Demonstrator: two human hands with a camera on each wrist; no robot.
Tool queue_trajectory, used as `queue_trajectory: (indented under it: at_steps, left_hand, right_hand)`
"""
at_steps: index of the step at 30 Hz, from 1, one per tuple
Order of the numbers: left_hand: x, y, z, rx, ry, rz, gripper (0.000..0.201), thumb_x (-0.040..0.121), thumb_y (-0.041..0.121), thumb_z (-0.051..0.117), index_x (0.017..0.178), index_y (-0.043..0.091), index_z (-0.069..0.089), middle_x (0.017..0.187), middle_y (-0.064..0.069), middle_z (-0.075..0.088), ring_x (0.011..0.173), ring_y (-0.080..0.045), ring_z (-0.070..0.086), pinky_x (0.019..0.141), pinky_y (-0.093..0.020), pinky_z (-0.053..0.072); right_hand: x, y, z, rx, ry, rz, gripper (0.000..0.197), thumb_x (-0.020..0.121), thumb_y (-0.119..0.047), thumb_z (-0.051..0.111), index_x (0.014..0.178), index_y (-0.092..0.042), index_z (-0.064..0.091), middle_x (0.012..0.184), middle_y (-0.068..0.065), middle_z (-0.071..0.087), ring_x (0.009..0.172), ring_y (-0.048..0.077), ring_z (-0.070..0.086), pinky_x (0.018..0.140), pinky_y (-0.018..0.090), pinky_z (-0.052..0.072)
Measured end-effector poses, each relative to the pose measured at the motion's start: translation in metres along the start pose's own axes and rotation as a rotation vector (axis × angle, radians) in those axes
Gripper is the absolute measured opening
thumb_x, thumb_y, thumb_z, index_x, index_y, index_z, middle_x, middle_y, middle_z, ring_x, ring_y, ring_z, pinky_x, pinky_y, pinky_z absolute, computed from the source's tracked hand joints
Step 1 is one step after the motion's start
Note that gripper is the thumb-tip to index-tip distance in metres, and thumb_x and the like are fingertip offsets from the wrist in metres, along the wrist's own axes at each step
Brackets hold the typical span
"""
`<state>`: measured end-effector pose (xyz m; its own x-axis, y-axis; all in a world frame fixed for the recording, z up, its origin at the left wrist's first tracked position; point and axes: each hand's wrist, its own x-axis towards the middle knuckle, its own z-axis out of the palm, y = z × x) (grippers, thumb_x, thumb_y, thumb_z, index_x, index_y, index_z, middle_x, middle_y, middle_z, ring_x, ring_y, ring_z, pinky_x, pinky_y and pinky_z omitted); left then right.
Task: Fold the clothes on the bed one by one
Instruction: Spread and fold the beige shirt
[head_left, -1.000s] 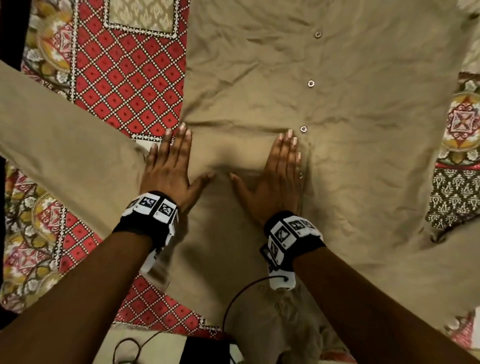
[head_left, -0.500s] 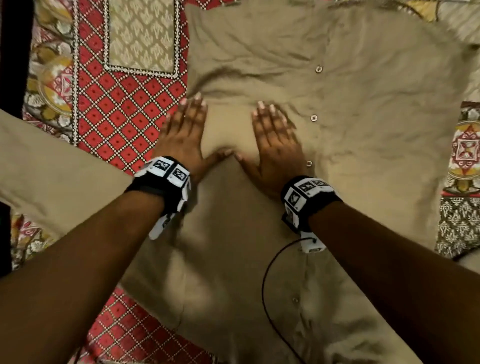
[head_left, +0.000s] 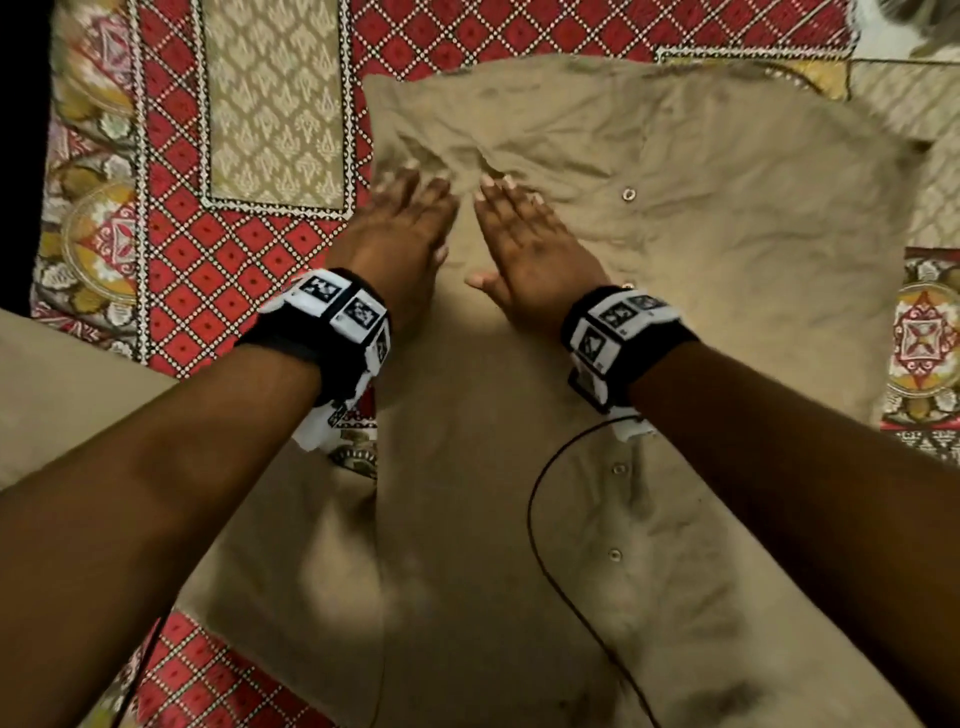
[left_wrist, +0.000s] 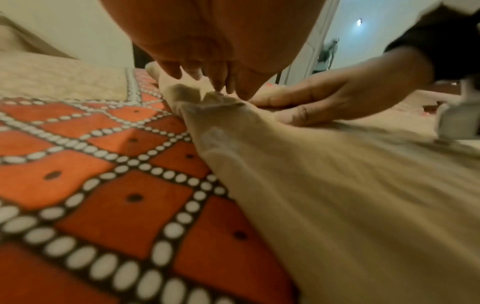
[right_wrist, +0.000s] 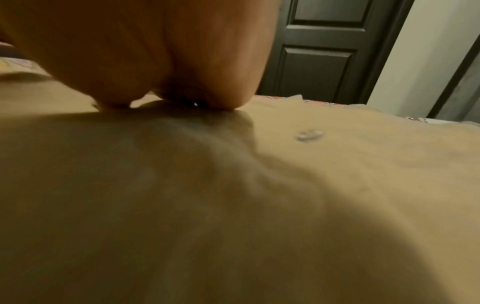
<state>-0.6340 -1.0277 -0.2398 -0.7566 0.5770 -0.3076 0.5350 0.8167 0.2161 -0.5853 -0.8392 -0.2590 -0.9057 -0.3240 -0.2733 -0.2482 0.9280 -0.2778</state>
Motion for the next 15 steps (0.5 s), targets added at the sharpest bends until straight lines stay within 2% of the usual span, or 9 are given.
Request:
queue_trajectory:
  at_steps: [3, 5, 7, 11, 15]
  left_hand:
    - [0.021, -0.016, 0.008, 0.041, -0.104, 0.013, 0.077, 0.099, 0.044, 0.049, 0.159, 0.018, 0.008, 0.167, -0.002, 0.007, 0.153, -0.024, 0.006, 0.124, -0.044, 0.011]
    - [0.022, -0.031, 0.006, 0.056, -0.085, -0.046, 0.098, 0.088, 0.065, 0.053, 0.159, 0.019, 0.004, 0.167, 0.000, 0.004, 0.153, -0.022, 0.005, 0.123, -0.048, 0.013]
    - [0.024, -0.043, 0.000, 0.063, -0.090, -0.080, 0.117, 0.076, 0.081, 0.052, 0.159, 0.020, -0.002, 0.167, 0.002, -0.001, 0.153, -0.019, 0.004, 0.122, -0.051, 0.012]
    - [0.033, -0.054, -0.010, 0.067, -0.128, -0.133, 0.142, 0.054, 0.100, 0.047, 0.157, 0.023, -0.013, 0.166, 0.006, -0.013, 0.153, -0.014, -0.007, 0.123, -0.054, 0.006]
    - [0.030, -0.061, -0.006, 0.016, -0.098, -0.205, 0.155, 0.040, 0.103, 0.050, 0.156, 0.025, -0.016, 0.165, 0.010, -0.018, 0.153, -0.015, -0.012, 0.123, -0.053, -0.001]
  right_hand:
    - [0.004, 0.029, -0.010, -0.016, -0.059, 0.033, 0.111, 0.087, -0.080, 0.043, 0.162, -0.010, 0.001, 0.170, 0.011, -0.002, 0.157, 0.024, -0.003, 0.127, 0.040, -0.001]
    - [0.007, 0.042, -0.018, -0.001, -0.069, 0.128, 0.135, 0.068, -0.096, 0.045, 0.161, -0.011, -0.004, 0.169, 0.009, -0.008, 0.156, 0.023, -0.008, 0.127, 0.039, -0.004]
    - [0.011, 0.048, -0.024, 0.009, -0.073, 0.190, 0.150, 0.054, -0.103, 0.046, 0.161, -0.011, -0.007, 0.169, 0.007, -0.012, 0.156, 0.022, -0.010, 0.126, 0.038, -0.005]
    - [0.016, 0.052, -0.026, 0.009, -0.101, 0.250, 0.159, 0.042, -0.106, 0.042, 0.161, -0.013, -0.010, 0.169, 0.005, -0.014, 0.156, 0.021, -0.012, 0.126, 0.040, -0.006]
    - [0.017, 0.062, -0.032, 0.018, -0.073, 0.323, 0.161, 0.041, -0.108, 0.040, 0.161, -0.013, -0.010, 0.169, 0.004, -0.013, 0.156, 0.020, -0.012, 0.127, 0.044, -0.006]
